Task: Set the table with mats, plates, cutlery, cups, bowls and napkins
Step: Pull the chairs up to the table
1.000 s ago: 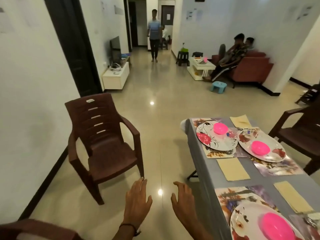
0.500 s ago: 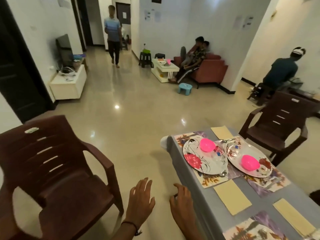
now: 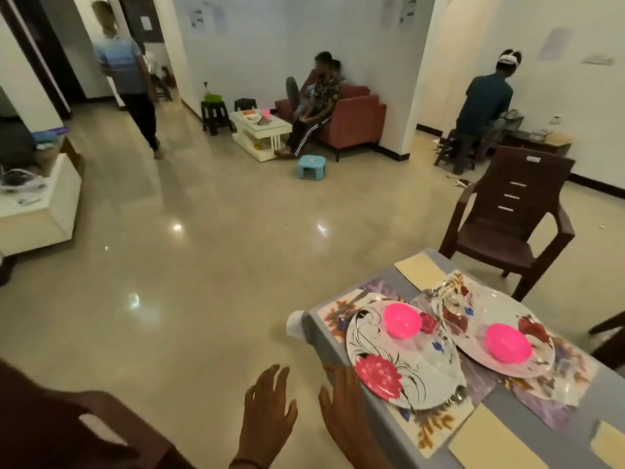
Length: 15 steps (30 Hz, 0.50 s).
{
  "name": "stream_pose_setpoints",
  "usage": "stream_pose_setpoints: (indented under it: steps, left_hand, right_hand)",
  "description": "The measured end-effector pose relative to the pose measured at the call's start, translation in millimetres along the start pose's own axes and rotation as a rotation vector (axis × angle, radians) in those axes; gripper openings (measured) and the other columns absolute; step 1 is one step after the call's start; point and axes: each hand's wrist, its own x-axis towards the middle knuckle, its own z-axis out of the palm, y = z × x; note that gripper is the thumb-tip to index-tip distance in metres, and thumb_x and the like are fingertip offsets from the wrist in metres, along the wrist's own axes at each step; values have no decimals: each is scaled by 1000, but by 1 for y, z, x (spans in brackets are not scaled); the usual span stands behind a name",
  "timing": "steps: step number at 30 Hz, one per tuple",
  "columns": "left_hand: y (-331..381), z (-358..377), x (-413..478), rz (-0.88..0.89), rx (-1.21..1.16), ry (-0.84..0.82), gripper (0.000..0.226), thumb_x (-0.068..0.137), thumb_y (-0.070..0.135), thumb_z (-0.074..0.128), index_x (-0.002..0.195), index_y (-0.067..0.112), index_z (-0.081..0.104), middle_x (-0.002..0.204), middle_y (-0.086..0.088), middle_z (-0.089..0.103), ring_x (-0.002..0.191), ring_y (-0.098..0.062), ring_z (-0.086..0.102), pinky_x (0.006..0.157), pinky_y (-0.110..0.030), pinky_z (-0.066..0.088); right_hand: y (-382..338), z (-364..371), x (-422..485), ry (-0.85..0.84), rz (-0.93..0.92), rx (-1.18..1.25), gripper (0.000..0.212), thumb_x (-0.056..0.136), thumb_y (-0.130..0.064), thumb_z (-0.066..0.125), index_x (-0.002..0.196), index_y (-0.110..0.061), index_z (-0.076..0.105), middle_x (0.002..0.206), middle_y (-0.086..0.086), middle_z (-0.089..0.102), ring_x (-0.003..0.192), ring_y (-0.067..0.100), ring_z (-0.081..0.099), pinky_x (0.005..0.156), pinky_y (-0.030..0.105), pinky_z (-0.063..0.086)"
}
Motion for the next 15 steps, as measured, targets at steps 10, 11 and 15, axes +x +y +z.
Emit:
stream_pose_setpoints:
  steps: [10,11,15]
  left_hand:
    - [-51,-16,109,-80,-25,53,53,81,42,47,131,24,52,130,2,54,120,-14,48,89,-34,50]
    - [-55,-19,112,-85,-38,51,53,80,42,49,130,24,52,128,2,55,120,-14,49,89,-34,50]
    - [-92,-35,127,-128,-35,56,53,76,39,59,126,24,52,122,2,56,112,-17,56,84,-32,52]
  right_hand:
    - [-39,37,120,-135,-76,-10,36,79,-24,77,110,-31,61,104,-9,69,93,10,67,84,26,54]
    - [-43,43,128,-154,-89,-21,33,82,-25,75,112,-30,63,108,-9,68,98,10,66,88,26,51]
    - [-69,75,163,-264,-259,-75,30,93,-26,59,123,-24,60,119,-3,59,110,18,57,95,29,44]
